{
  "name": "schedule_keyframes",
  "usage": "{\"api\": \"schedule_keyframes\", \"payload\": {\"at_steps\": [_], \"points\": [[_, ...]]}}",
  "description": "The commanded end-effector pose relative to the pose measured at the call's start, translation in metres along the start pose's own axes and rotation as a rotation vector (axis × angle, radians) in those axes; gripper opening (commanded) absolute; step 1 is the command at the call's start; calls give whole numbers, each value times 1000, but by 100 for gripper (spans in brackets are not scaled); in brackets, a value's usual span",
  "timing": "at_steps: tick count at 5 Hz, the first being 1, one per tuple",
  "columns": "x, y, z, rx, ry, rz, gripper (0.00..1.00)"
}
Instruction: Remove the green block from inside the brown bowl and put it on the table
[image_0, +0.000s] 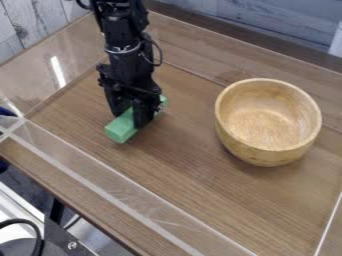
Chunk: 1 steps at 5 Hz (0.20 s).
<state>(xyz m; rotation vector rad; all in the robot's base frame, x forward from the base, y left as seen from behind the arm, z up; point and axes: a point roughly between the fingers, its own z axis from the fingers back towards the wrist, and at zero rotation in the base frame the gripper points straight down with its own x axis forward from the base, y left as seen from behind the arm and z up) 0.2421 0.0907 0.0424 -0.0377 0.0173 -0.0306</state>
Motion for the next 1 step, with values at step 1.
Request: {"api": "schedule_keyframes", "payload": {"at_steps": [1], "points": [[9,1,10,13,-34,-3,0]]}}
